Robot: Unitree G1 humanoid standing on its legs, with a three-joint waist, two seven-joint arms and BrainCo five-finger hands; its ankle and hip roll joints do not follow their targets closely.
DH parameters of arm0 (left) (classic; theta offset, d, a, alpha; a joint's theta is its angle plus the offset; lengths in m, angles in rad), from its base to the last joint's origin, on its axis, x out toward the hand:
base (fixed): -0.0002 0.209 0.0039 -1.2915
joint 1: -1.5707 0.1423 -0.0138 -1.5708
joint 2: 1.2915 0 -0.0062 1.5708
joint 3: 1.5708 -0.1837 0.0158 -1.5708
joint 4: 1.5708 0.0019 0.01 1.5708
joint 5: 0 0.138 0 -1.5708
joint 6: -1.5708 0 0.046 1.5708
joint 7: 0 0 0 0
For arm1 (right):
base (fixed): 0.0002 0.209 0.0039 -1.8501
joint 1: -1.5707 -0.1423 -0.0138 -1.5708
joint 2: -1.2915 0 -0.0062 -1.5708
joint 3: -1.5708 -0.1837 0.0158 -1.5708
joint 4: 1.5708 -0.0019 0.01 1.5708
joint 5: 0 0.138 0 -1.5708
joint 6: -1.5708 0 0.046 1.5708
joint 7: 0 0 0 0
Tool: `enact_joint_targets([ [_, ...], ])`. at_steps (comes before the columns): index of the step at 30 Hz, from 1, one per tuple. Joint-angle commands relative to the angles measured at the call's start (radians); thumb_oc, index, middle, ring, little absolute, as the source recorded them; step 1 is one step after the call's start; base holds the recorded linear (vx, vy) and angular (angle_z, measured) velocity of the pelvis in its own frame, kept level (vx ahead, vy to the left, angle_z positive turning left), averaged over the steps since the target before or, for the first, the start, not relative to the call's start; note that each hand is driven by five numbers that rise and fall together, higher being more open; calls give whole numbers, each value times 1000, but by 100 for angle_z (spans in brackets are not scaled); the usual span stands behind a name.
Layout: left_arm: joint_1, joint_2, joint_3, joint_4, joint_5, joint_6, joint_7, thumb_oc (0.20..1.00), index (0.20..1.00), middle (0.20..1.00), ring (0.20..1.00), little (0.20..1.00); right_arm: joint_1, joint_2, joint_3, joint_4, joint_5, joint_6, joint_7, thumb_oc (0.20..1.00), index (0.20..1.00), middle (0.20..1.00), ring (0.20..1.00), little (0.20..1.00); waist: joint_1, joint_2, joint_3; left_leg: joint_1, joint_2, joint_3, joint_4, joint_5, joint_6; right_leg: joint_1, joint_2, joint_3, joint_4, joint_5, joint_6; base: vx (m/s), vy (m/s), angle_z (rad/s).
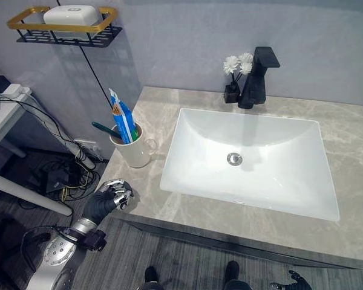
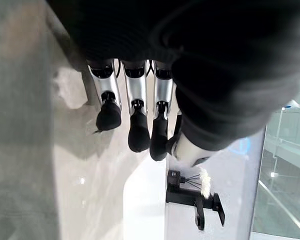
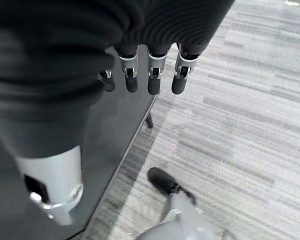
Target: Put brush and paste in cup on sink, flatten towel.
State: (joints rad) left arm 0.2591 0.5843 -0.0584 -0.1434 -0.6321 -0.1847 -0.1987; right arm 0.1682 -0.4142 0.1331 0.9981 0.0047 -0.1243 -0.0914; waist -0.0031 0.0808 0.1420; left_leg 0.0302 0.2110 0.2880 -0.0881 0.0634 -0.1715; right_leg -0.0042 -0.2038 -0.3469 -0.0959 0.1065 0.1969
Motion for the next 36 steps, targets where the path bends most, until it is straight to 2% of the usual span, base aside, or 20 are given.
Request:
enact_joint_targets([
  [1, -95, 5, 63, 4, 74, -101, 62, 200, 200, 200, 200, 200, -69, 24, 17, -22, -2, -31, -16, 1000, 1000, 1000, 1000, 1000, -13, -29, 20, -45, -24, -8, 1, 68, 13, 10, -26, -2, 22, 13, 4, 4, 22, 4],
  [7, -220, -15, 55, 51, 140, -131, 142, 200, 200, 200, 200, 200, -107, 26, 34, -17, -8, -23, -31, 1000, 1000, 1000, 1000, 1000, -27, -31, 29, -67, -35, -3, 1, 59, 17, -21, -44, 20, 17, 34, 12, 15, 39, -4],
  [13, -237, -19, 54, 64, 137, -131, 143, 200, 200, 200, 200, 200, -103, 25, 21, 17, 4, -17, -35, 1000, 1000, 1000, 1000, 1000, -34, -36, 22, -66, -38, 9, 1, 52, 19, -28, -53, 34, 9, 41, 18, 18, 21, -9],
  [22, -284, -25, 30, 134, 144, -130, 154, 200, 200, 200, 200, 200, -122, 19, 36, 30, -4, -15, -36, 1000, 1000, 1000, 1000, 1000, -39, -32, 45, -98, -34, 24, 1, 64, 14, -78, -54, 55, 9, 51, 22, -11, 4, -7],
  [36, -446, -35, -3, 320, 187, -147, 263, 200, 200, 200, 200, 200, -170, 0, 56, -3, 19, -21, -61, 1000, 1000, 1000, 1000, 1000, -64, -38, 80, -144, -18, 46, 1, 76, 5, -151, -45, 93, 9, 65, 25, 8, -4, -5],
])
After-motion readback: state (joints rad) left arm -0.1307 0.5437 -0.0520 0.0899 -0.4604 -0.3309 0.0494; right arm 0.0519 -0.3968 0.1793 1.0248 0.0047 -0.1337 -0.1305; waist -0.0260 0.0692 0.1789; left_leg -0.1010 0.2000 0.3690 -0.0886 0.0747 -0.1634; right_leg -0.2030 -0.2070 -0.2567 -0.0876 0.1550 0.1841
